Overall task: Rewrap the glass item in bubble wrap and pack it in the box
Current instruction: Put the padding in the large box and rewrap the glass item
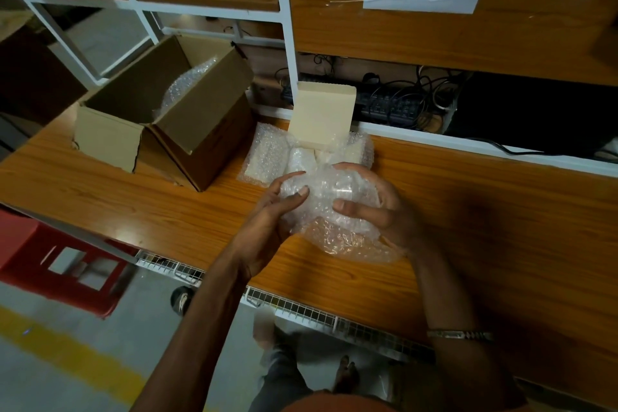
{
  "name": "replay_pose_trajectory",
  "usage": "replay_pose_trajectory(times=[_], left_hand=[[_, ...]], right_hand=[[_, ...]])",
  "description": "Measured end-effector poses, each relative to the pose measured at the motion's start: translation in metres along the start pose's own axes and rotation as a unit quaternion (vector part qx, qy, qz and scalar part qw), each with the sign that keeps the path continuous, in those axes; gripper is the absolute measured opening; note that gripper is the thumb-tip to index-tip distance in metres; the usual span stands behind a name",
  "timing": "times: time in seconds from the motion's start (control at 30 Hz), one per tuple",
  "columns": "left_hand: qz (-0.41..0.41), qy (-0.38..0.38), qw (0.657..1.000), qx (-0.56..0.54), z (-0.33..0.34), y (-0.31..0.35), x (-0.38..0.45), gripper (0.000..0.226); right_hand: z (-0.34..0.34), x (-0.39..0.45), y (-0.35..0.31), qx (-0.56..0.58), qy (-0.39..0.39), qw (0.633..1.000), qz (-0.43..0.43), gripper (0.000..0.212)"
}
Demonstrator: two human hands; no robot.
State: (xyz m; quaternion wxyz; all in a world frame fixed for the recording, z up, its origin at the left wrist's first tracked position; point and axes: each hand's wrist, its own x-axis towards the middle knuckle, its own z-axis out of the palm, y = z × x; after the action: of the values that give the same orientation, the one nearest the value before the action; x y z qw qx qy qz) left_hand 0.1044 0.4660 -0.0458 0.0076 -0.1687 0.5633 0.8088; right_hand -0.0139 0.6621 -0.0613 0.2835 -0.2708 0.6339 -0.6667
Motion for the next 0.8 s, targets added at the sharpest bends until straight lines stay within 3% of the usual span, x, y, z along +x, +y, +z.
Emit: replay_pose_trajectory(times=[0.2,0.33,0.43,0.53,0.63,0.8], left_hand=[[-0.033,0.011,0.999,0.035,0.016,0.008,0.0,0.023],[-0.035,0.05,0.998,0.029,0.009,0.001,0.005,0.055],[-0.018,0.087,0.996,-0.001,0.006,-0.004,0.008,0.059],[0.005,0.09,0.996,-0.016,0.004,-0.005,0.008,0.058],[0.036,0.067,0.997,-0.025,0.004,-0.005,0.004,0.054],[0.061,0.039,0.995,0.075,0.013,-0.008,-0.002,0.048]], right_hand=[[0.003,0.003,0.006,-0.097,-0.021,0.994,-0.04,0.069],[0.006,0.005,0.01,-0.03,-0.027,0.999,-0.021,0.075],[0.003,0.006,0.01,-0.002,-0.051,0.999,0.017,0.082],[0.003,0.004,0.006,0.007,-0.049,0.996,0.07,0.072],[0.008,0.005,0.003,0.102,-0.025,0.988,0.115,0.053],[0.014,0.005,0.002,0.149,-0.018,0.98,0.134,0.054]])
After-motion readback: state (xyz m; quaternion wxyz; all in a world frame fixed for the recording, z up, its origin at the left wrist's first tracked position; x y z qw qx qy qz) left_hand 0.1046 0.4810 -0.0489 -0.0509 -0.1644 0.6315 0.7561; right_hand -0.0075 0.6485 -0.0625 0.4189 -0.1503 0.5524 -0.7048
